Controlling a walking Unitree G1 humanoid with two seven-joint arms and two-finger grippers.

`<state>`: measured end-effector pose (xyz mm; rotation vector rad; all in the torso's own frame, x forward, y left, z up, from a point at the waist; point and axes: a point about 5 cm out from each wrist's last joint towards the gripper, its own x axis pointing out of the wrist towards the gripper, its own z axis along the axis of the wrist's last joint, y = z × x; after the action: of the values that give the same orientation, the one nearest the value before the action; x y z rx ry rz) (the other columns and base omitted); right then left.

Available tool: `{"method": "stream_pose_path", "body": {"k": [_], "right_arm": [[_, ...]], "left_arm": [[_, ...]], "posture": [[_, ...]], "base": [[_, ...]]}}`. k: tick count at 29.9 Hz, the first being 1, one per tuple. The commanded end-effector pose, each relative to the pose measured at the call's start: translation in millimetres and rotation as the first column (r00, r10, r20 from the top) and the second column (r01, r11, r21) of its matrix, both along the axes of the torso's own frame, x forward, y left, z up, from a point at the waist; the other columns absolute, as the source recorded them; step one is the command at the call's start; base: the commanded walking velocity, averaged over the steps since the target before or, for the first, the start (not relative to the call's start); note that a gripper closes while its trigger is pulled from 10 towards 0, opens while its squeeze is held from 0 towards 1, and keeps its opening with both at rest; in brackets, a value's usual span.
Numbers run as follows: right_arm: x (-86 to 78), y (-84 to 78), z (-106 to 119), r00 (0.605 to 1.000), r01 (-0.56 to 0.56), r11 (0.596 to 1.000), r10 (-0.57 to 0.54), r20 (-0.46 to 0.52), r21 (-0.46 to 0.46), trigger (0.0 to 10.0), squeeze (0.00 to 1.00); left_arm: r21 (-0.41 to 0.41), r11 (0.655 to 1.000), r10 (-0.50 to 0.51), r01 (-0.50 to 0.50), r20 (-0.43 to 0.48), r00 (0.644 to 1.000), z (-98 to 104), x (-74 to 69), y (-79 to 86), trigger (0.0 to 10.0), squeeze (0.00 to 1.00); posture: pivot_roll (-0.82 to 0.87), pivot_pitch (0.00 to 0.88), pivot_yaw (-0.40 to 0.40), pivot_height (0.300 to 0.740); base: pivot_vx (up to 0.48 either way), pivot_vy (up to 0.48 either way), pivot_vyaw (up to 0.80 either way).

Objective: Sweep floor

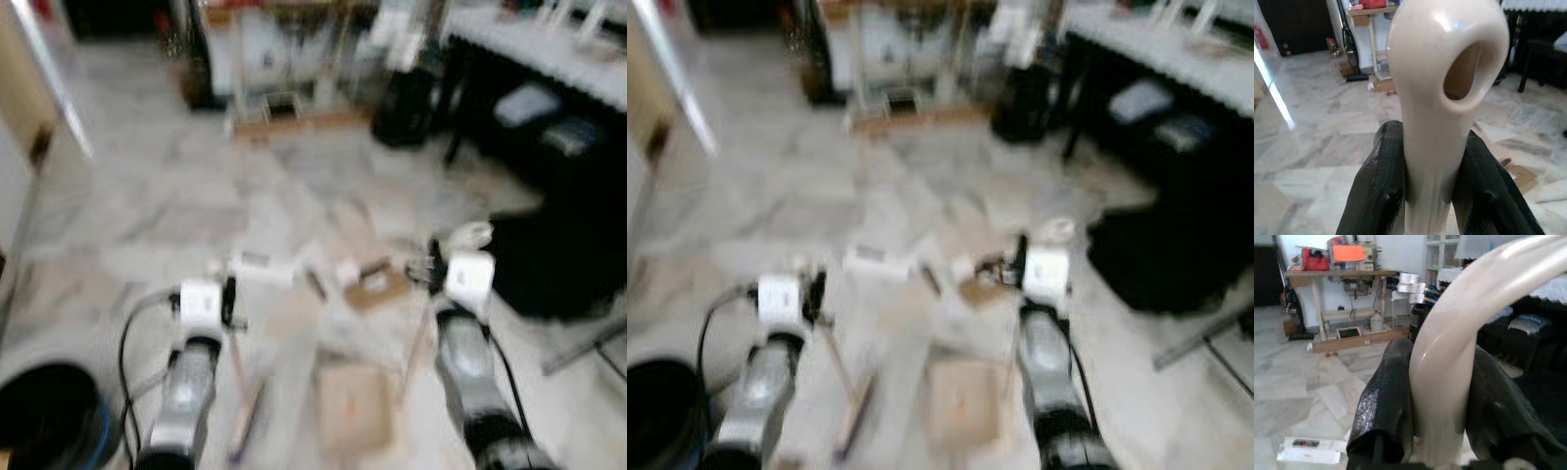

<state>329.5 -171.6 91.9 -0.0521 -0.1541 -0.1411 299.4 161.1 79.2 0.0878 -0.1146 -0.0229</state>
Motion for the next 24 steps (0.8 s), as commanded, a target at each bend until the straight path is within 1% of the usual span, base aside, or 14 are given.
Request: {"method": "stream_pose_path", "body": {"k": [1,13,20,24], "right_arm": [[1.3,-7.0,7,0.999,0.014,1.000,-0.014,0.035,-0.014,10.0,0.00],[0.4,-5.3,5,1.000,0.009,1.000,-0.009,0.028,-0.018,10.0,0.00],[-9.9,-10.0,-12,0.999,0.032,0.999,-0.033,-0.012,-0.021,10.0,0.00],[-12.8,-10.7,-16,0.999,0.035,0.999,-0.035,-0.027,-0.024,10.0,0.00]], "left_arm": [[-0.010,1.000,-0.020,0.021,0.047,0.999,9,2.7,-7.8,10.0,0.00],[-0.005,1.000,-0.020,0.020,0.054,0.998,10,4.2,-5.7,10.0,0.00],[-0.016,1.000,-0.012,0.013,0.071,0.997,14,6.6,-6.8,10.0,0.00],[-0.020,1.000,-0.007,0.008,0.071,0.997,14,6.7,-6.6,10.0,0.00]], "posture": [[0.04,0.000,-0.014,0.740],[0.04,0.000,-0.009,0.740],[0.05,0.000,-0.014,0.740],[0.05,0.000,-0.013,0.740]], "base": [[0.307,0.000,0.00],[0.309,0.000,0.00],[0.311,0.000,0.00],[0.309,0.000,0.00]]}}
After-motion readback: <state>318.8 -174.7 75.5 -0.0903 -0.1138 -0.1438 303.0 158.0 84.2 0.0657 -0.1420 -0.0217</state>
